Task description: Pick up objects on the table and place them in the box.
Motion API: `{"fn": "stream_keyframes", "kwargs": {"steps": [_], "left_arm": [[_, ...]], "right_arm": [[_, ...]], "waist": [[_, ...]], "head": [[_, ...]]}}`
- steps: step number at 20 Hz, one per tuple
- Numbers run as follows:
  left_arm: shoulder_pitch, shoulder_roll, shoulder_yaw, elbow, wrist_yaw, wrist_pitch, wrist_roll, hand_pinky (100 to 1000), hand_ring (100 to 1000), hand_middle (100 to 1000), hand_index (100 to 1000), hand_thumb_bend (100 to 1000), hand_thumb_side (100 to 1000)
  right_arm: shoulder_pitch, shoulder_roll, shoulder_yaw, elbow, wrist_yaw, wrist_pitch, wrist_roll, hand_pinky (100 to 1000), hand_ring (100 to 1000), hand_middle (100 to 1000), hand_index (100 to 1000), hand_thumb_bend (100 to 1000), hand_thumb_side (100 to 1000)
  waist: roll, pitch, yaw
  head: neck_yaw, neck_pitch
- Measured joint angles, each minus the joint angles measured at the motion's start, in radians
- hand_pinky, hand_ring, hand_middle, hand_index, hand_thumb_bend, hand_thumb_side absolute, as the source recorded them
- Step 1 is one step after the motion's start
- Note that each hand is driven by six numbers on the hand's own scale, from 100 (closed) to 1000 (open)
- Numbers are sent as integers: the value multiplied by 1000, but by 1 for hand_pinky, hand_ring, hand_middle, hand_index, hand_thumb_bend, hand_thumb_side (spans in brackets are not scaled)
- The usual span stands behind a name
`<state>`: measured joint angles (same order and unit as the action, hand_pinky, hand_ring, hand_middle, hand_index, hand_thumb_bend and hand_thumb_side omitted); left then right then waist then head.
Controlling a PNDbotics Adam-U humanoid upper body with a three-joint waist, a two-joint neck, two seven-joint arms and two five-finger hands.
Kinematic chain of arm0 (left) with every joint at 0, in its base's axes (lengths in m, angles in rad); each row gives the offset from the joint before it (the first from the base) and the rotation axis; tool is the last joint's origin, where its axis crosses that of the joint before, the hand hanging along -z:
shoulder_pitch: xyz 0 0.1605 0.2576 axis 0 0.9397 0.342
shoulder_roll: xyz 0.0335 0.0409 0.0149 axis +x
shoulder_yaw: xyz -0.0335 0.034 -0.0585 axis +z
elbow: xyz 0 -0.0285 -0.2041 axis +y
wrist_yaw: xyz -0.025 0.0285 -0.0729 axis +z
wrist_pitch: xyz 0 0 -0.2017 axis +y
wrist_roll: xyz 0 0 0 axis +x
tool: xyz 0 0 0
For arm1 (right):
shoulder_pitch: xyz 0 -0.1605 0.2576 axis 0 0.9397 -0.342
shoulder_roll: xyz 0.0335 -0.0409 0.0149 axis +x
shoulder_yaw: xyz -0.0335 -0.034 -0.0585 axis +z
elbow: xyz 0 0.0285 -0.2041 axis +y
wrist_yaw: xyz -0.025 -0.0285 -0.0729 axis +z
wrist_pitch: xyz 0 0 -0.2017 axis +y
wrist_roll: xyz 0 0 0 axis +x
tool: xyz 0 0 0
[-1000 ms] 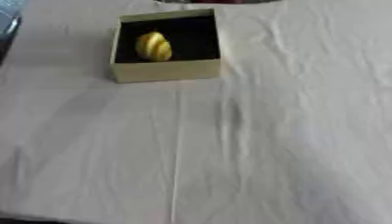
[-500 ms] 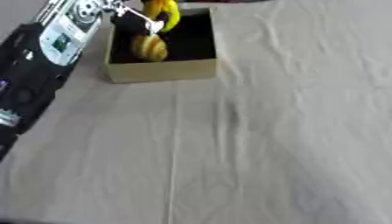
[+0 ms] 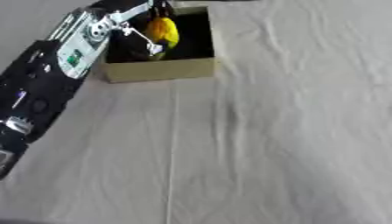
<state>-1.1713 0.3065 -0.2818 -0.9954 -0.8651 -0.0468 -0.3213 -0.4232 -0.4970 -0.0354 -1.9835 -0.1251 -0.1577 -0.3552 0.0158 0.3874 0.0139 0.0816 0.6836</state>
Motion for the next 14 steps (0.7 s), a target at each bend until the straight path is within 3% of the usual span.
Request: {"fn": "stream_keyframes", "kwargs": {"steps": [1, 3, 4, 6, 11, 13, 14], "left_arm": [[2, 0, 3, 6, -15, 5, 13, 867, 856, 824, 907, 506, 213], [2, 0, 8, 11, -40, 13, 39, 932, 927, 860, 924, 553, 294], [2, 0, 9, 11, -50, 16, 53, 964, 970, 882, 951, 597, 391], [2, 0, 9, 8, -69, 21, 81, 979, 987, 890, 958, 618, 448], [2, 0, 21, -33, -79, 32, 147, 957, 961, 861, 940, 557, 451], [2, 2, 30, -66, -51, 46, 176, 945, 947, 846, 923, 498, 414], [2, 5, 34, -97, -31, 56, 192, 933, 934, 832, 909, 423, 402]], "right_arm": [[0, 0, 0, 0, 0, 0, 1, 862, 832, 703, 858, 100, 576], [1, 0, 0, 0, 0, 0, 1, 862, 833, 703, 858, 100, 576], [2, 0, 0, 0, 0, 0, 2, 862, 833, 703, 858, 100, 576], [2, 0, 0, 0, 0, 0, 2, 862, 833, 703, 858, 100, 577], [7, 0, 0, 0, 0, 0, 2, 862, 834, 703, 858, 100, 577], [11, 0, 0, 0, 0, 1, 2, 862, 834, 703, 858, 100, 576], [11, 0, 0, 0, 0, 0, 2, 862, 833, 703, 858, 100, 574]], "waist": [[0, 0, 0], [-2, 0, 1], [-3, 0, 1], [-4, 0, 5], [-6, 0, 7], [-6, 0, 9], [-6, 0, 12]], "head": [[0, 0], [0, 0], [0, 0], [0, 0], [0, 1], [0, 1], [0, 2]]}}
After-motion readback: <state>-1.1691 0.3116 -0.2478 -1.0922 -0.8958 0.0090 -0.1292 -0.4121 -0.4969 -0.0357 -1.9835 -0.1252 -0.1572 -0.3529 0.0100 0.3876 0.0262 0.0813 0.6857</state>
